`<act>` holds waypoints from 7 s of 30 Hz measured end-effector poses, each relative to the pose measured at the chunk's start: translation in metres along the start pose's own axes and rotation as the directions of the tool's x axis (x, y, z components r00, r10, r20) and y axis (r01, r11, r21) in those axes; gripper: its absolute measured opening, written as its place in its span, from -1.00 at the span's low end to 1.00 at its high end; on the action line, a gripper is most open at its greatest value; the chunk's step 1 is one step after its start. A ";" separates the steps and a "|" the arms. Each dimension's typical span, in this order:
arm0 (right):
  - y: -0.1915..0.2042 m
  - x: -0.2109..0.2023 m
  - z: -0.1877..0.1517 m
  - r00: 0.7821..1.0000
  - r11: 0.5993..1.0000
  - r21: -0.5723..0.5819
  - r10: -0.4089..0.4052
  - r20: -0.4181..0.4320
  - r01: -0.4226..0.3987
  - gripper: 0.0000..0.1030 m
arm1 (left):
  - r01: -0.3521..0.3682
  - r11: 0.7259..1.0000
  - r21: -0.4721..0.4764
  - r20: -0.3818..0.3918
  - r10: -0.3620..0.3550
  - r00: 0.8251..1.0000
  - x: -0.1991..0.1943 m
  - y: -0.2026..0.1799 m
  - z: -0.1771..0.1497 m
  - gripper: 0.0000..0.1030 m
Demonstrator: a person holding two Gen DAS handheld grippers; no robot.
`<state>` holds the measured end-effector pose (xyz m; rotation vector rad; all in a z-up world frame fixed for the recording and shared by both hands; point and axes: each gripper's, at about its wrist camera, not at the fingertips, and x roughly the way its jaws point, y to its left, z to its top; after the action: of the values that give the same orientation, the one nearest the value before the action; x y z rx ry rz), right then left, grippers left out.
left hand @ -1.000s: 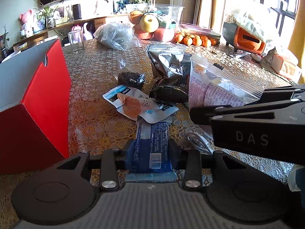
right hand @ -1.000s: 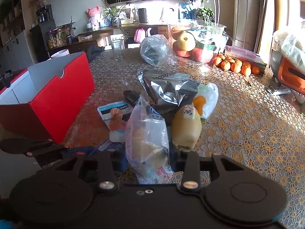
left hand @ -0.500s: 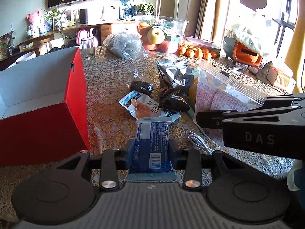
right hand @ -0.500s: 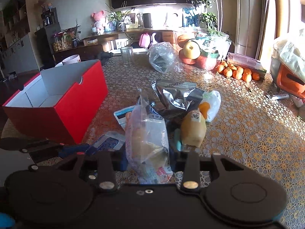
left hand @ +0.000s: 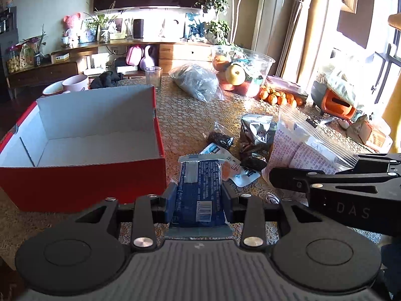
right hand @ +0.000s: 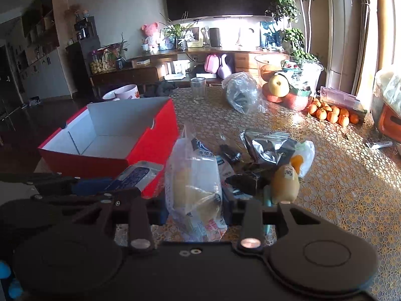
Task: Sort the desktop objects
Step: 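Carry the snack bar and bagged roll with both grippers over the red box, then lower both items into the box and open both grippers, then withdraw both tools from the box back toward the table clutter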
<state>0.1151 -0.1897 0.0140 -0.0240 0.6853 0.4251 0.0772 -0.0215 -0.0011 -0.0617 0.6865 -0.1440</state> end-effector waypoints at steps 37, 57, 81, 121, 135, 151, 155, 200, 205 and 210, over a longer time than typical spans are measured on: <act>0.103 0.048 0.081 0.985 0.969 -0.181 0.169 -0.022 -0.170 -0.24 | -0.205 0.977 -0.056 0.125 0.210 0.970 -0.054 0.136 0.055 -0.30; 0.130 0.120 0.095 0.976 0.936 -0.283 0.187 -0.108 -0.211 -0.24 | -0.227 0.974 -0.011 -0.007 0.227 0.974 0.021 0.191 0.083 -0.30; 0.148 0.217 0.078 0.932 0.933 -0.287 0.112 -0.345 -0.218 -0.24 | -0.227 0.970 0.086 -0.235 0.241 0.942 0.131 0.216 0.096 -0.29; 0.150 0.184 0.084 0.937 0.910 -0.342 0.114 -0.331 -0.232 0.51 | -0.242 0.963 0.119 -0.433 0.270 0.860 0.151 0.208 0.099 0.36; 0.133 0.126 0.090 0.960 0.921 -0.330 0.130 -0.247 -0.209 0.56 | -0.239 0.965 0.108 -0.356 0.262 0.897 0.102 0.189 0.111 0.40; 0.099 0.070 0.075 0.974 0.947 -0.264 0.136 -0.181 -0.181 0.60 | -0.218 0.973 0.076 -0.273 0.231 0.934 0.047 0.159 0.098 0.40; 0.094 0.053 0.070 0.979 0.948 -0.265 0.138 -0.148 -0.174 0.67 | -0.207 0.976 0.062 -0.246 0.216 0.945 0.032 0.150 0.093 0.41; -0.019 -0.057 -0.038 0.986 0.997 -0.005 -0.078 0.150 0.079 1.00 | 0.035 0.997 0.064 -0.084 -0.030 0.996 -0.040 0.017 -0.006 0.99; -0.031 -0.059 -0.041 0.983 0.994 0.006 -0.107 0.150 0.107 1.00 | 0.091 0.992 0.093 -0.086 -0.083 0.993 -0.032 -0.003 -0.015 0.99; -0.046 -0.055 -0.047 0.983 0.992 0.019 -0.127 0.131 0.126 0.99 | 0.143 0.984 0.105 -0.091 -0.134 0.987 -0.019 -0.019 -0.020 1.00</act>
<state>0.0662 -0.2595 0.0066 -0.0284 0.5520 0.2980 0.0484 -0.0374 -0.0027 0.0038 0.7565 -0.3201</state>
